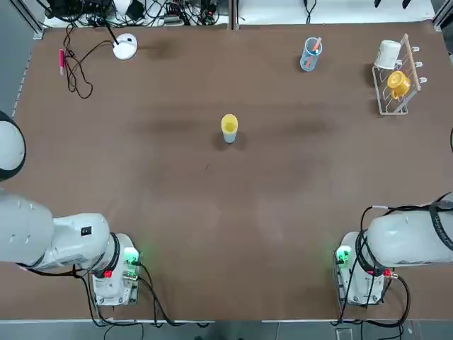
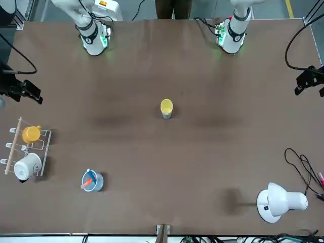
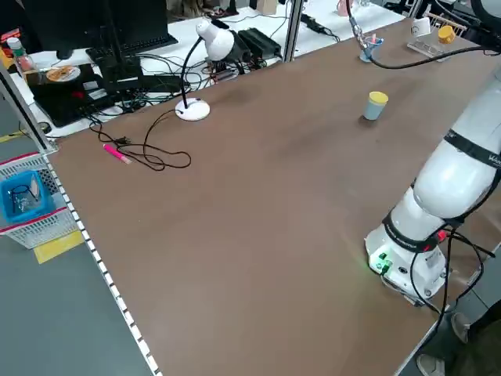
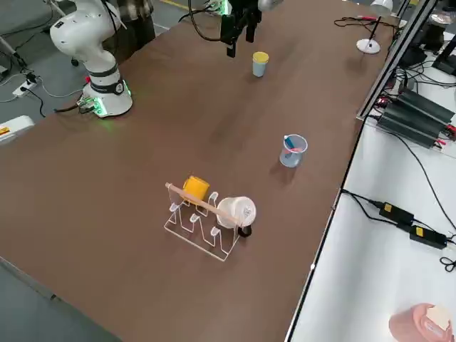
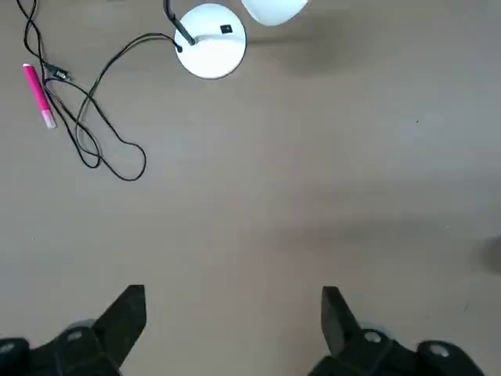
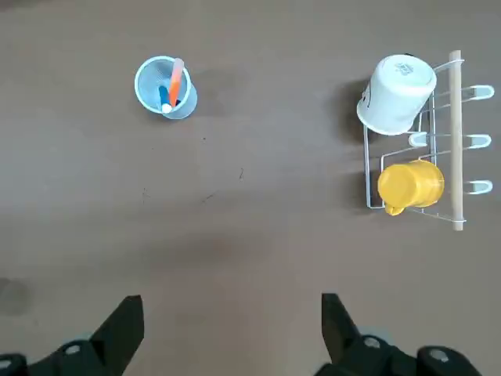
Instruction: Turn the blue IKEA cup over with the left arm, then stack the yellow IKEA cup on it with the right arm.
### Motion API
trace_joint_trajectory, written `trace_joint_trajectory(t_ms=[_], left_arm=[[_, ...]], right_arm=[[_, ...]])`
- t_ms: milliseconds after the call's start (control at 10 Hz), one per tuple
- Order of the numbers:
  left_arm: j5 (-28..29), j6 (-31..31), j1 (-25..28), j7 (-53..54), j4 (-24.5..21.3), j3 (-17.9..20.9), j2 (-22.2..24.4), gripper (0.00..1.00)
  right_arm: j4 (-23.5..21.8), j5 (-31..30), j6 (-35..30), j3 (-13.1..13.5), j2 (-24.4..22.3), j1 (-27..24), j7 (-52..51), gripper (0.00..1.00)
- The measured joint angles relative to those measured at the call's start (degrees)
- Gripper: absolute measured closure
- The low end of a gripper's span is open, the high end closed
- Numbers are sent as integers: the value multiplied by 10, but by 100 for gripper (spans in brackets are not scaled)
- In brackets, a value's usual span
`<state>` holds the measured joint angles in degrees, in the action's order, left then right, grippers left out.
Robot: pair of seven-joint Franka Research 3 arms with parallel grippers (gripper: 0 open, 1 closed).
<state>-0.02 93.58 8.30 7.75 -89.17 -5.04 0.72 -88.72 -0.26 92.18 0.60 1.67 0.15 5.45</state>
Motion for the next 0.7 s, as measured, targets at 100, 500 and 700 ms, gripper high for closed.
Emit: trace_joint_trajectory(t_ms=[100, 500, 700], left_arm=[[0, -2, 0, 0, 2, 0, 0, 1], [-11, -82, 32, 4, 39, 13, 10, 1], [-14, -96, 33, 0, 43, 16, 11, 1]], right_arm=[[0, 0, 0, 0, 0, 0, 0, 0], [16, 0, 1, 0, 0, 3, 1, 0], [26, 0, -2, 0, 0, 4, 10, 0]])
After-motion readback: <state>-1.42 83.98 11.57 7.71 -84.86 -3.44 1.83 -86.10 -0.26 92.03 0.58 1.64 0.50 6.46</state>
